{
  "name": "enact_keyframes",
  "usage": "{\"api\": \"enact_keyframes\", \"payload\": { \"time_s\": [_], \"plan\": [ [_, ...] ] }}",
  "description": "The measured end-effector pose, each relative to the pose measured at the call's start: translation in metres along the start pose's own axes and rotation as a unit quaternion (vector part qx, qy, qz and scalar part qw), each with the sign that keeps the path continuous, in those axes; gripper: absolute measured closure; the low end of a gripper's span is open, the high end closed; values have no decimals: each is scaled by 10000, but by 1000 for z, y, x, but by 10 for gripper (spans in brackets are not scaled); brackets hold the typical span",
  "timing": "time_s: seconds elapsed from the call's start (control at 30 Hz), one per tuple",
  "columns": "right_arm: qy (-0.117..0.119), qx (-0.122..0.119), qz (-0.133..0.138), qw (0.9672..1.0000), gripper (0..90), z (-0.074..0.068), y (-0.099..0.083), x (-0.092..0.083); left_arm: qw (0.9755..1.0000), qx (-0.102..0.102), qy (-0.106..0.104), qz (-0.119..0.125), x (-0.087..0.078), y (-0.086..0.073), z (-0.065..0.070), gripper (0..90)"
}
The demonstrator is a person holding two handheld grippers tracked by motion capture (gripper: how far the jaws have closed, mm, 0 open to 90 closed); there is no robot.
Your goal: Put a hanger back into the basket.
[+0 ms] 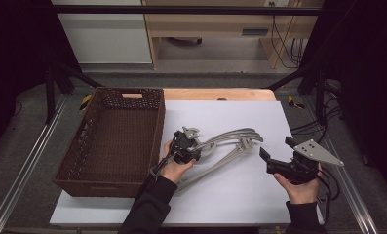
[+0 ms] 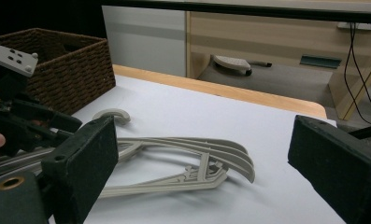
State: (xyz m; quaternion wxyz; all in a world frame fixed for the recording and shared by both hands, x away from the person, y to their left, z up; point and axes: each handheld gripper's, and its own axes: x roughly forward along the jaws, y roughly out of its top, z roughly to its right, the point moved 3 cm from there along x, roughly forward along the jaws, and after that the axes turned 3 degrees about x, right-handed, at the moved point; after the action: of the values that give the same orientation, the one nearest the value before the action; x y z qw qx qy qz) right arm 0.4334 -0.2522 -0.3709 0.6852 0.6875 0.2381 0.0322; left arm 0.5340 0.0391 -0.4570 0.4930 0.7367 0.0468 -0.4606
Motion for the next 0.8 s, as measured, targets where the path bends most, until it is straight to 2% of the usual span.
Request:
{"api": "enact_keyframes", "payload": {
  "time_s": [0.03, 0.2, 0.4, 0.73, 0.8],
  "plan": [
    [1, -18, 11, 10000, 88, 0, 0, 0, 10000, -10, 15, -80, 2, -2, -3, 557],
    [6, -4, -18, 10000, 89, 0, 0, 0, 9999, -36, -51, -125, 5, -3, -4, 624],
    [12, -42, -5, 10000, 90, -1, -1, 1, 9998, -81, -71, -175, 9, -5, -8, 633],
    [25, -71, -52, 10000, 94, -1, -1, 2, 9992, 78, -211, -333, 17, -1, -7, 642],
    [28, -52, -61, 10000, 95, -1, -1, 2, 9988, 111, -255, -414, 19, -1, -8, 671]
  ]
}}
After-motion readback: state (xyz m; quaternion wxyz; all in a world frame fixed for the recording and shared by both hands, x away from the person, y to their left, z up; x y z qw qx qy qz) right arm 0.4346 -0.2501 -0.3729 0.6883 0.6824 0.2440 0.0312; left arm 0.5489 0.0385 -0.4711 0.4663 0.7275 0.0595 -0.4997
